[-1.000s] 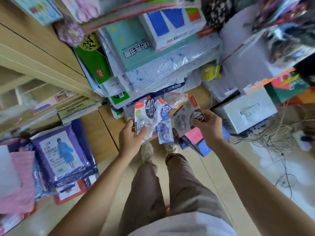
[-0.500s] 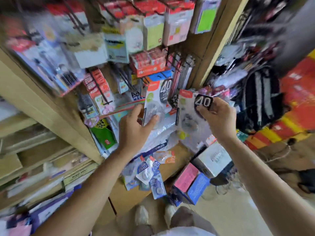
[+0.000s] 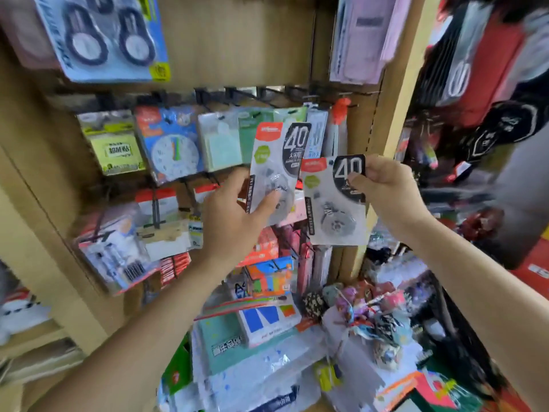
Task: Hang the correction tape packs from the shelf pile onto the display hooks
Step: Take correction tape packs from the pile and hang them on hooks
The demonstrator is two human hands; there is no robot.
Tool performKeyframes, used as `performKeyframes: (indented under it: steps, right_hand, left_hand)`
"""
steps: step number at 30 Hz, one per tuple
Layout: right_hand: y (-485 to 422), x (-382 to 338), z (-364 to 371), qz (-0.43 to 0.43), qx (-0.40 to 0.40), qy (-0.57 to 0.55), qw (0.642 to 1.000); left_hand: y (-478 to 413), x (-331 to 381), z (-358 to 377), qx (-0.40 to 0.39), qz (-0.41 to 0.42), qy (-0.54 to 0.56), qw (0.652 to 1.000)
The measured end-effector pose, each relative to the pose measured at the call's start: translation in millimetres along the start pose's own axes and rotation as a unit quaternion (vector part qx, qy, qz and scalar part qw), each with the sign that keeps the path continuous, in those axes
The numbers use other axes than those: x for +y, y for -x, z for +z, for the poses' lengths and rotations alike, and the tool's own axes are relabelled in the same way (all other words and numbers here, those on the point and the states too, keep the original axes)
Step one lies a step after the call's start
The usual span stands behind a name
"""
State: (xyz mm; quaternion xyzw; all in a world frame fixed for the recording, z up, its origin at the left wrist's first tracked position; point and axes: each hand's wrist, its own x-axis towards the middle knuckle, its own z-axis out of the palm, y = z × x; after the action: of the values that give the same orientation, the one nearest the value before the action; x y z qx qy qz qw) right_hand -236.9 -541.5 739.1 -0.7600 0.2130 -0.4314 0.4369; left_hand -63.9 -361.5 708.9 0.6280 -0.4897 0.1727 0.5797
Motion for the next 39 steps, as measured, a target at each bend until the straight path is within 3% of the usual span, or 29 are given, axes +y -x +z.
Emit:
performKeyframes:
  steps: [6,12,19,28,39]
  right_hand:
    - [-76,-25,-50,-0.080,-0.032,-0.033,0.996]
    - [-145,-59,-65,-0.134,-0.036,-0.093,0.986]
    - [-207,-91,-54,-0.121,0.001,-0.123,0.985]
    - [-232,-110,-52,-0.127,0.044,-0.105,0.985]
    - [-228,-105,-44,-0.156,0.023,-0.076,0.985]
  left_hand:
    - [-62,46,34,0.039,-0.008,-0.026,0.999]
    - [-117,72,21,0.089,-0.033,-0.032,0.995]
    - [-195,95,0,0.131,-0.084,0.038,0.987]
    - [-250,66,11,0.109,-0.137,0.051,0.983]
    - [-241,16,26,0.131,-0.162,0.124,0.970]
